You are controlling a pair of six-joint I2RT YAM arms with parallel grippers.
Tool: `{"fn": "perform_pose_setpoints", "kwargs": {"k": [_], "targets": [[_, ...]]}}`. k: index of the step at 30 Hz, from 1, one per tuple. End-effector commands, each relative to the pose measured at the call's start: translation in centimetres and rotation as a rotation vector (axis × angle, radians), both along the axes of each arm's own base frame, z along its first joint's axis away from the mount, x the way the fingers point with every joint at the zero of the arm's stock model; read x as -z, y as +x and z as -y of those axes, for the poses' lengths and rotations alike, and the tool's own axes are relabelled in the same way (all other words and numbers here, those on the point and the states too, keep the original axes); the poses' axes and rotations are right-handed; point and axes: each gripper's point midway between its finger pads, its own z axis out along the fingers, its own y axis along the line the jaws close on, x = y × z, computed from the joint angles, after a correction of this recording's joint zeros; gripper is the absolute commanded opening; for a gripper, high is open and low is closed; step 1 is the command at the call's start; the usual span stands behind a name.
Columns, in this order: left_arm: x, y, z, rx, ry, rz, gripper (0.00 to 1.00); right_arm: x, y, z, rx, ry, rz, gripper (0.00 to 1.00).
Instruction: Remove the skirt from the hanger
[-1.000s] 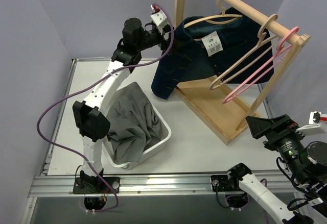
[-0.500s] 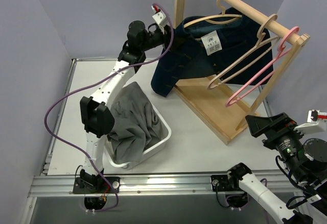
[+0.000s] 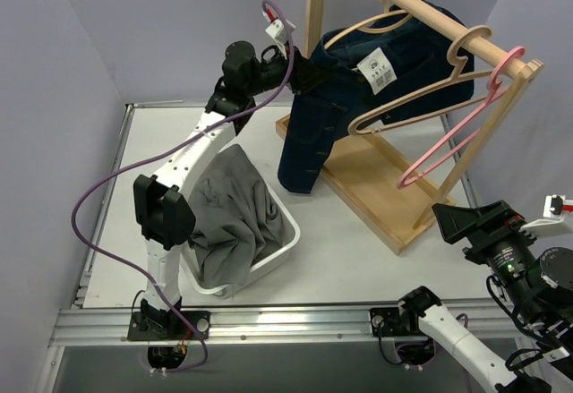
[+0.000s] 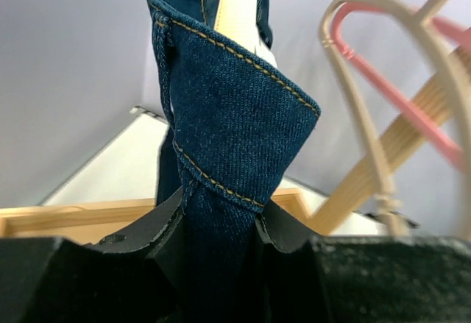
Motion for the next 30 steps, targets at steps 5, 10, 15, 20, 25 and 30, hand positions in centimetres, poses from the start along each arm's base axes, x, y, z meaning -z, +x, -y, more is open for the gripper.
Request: {"fn": "perform_pose_setpoints", "kwargs": {"k": [5, 10, 15, 20, 25, 30], "targets": [[-14.6, -7.6, -3.2, 0.075, -0.197, 0.07, 0.02, -2.0, -0.9, 0.1, -0.019, 0.03, 0.047, 0.84], [-14.0, -8.3, -3.8, 0.052, -0.162, -0.02, 0.02, -3.2, -1.0, 0.4, -0.018, 0.015, 0.06, 0.84], [-13.7, -9.7, -3.8, 0.08, -0.162, -0.005, 0.02, -3.0, -1.0, 0.2, -0.023, 0.02, 0.065, 0.84], [-14.9, -10.7, -4.6, 0.071, -0.193, 0.037, 0.02, -3.0, -1.2, 0.3, -0.026, 0.024, 0.073, 0.84], [-16.2, -11.6, -5.4, 0.039, -0.158, 0.044, 0.02, -3.3, -1.2, 0.5, -0.024, -0.001, 0.075, 0.84], [-14.6, -11.5, -7.2, -0.083, -0.055, -0.005, 0.02, -2.8, -0.8, 0.3, -0.025, -0.021, 0.057, 0.84]]}}
